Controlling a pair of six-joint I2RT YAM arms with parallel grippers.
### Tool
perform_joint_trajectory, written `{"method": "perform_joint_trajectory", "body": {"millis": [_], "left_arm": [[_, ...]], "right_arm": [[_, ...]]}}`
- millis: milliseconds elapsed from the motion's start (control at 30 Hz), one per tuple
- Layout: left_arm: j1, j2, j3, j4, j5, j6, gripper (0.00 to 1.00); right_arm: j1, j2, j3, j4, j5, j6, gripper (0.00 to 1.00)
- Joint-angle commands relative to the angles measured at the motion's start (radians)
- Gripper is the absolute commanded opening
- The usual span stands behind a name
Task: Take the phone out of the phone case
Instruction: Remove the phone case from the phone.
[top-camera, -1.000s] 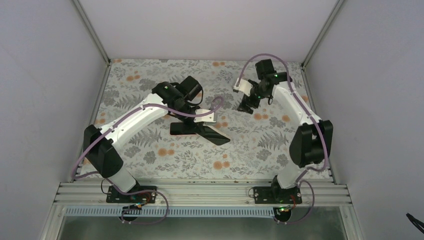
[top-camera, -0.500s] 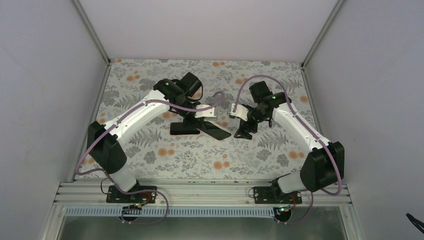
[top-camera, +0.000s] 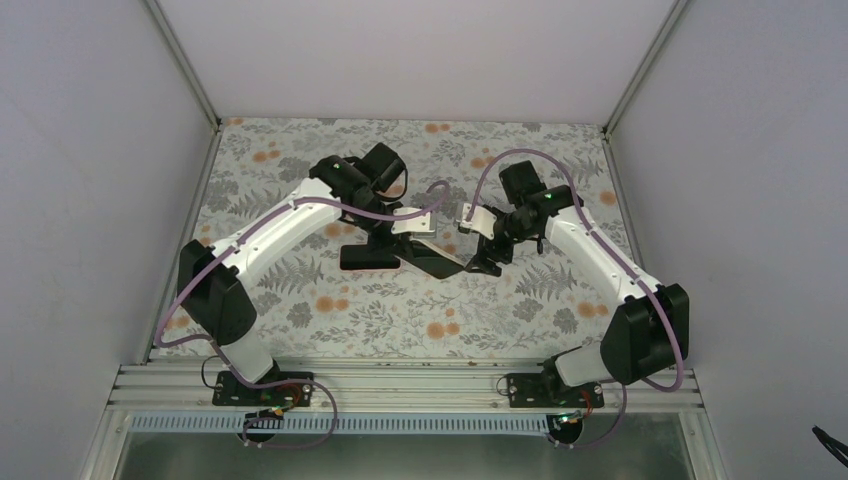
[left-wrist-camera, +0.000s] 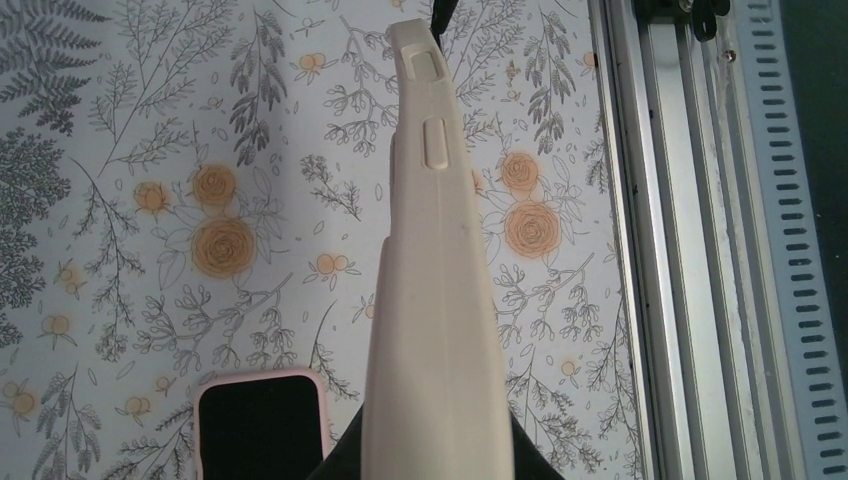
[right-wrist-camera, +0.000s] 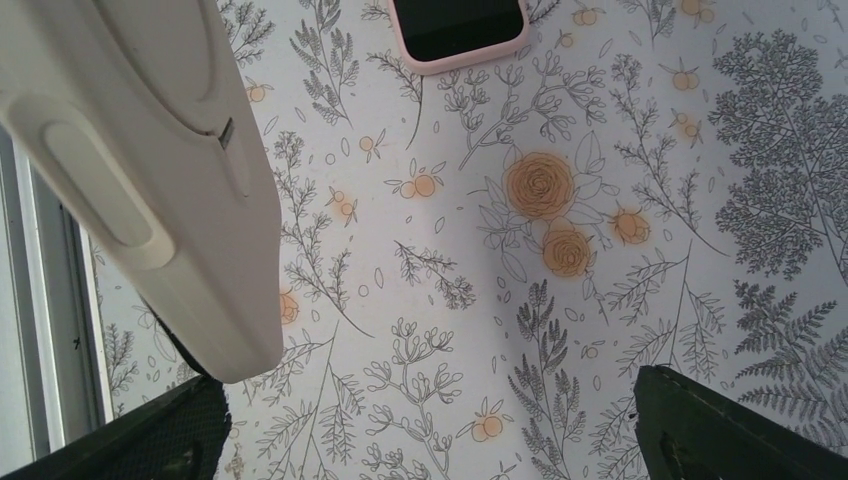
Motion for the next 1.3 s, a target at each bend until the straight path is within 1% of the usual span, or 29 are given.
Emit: {"method": "perform_joint_trajectory", "body": {"millis": [0, 167, 300, 467, 667, 833, 1033, 1100, 1200, 1267], "left_arm": [[0.004, -0.004, 0.047, 0.008, 0.06, 0.017, 0.02], [0.003, -0.004, 0.048, 0.005, 0.063, 0.017, 0.02], [0.002, -0.004, 0.049, 0.005, 0.078, 0.015, 0.02], [0.001, 0.009, 0.055, -0.012, 0.101, 0.021, 0.02], [-0.011, 0.036, 0.107, -0.061, 0.17, 0.039, 0.02], [-0.016, 0.06, 0.164, -0.105, 0.263, 0.066, 0.02], [-0.019, 0.068, 0.175, -0.123, 0.296, 0.082, 0.02], [-0.019, 0.068, 0.187, -0.105, 0.297, 0.072, 0.02], [-0.019, 0.048, 0.21, -0.017, 0.268, 0.012, 0.02], [-0.018, 0.048, 0.241, 0.004, 0.245, -0.005, 0.02]], "right_arm": [[0.002, -0.014, 0.001, 0.045, -0.014, 0.019, 0.99], [-0.001, -0.005, 0.005, 0.059, 0.009, 0.017, 0.98], [-0.006, -0.002, 0.008, 0.072, -0.003, 0.018, 0.98], [-0.006, -0.002, 0.017, 0.128, 0.007, 0.041, 0.97], [-0.007, 0.005, 0.024, 0.234, 0.056, 0.089, 0.96], [-0.007, 0.031, 0.049, 0.303, 0.106, 0.12, 0.96], [-0.009, 0.039, 0.081, 0.351, 0.137, 0.139, 0.97], [-0.008, 0.055, 0.111, 0.321, 0.09, 0.13, 0.97], [0.006, 0.08, 0.164, 0.226, -0.102, 0.096, 0.98], [0.032, 0.102, 0.199, 0.162, -0.206, 0.056, 0.98]]}}
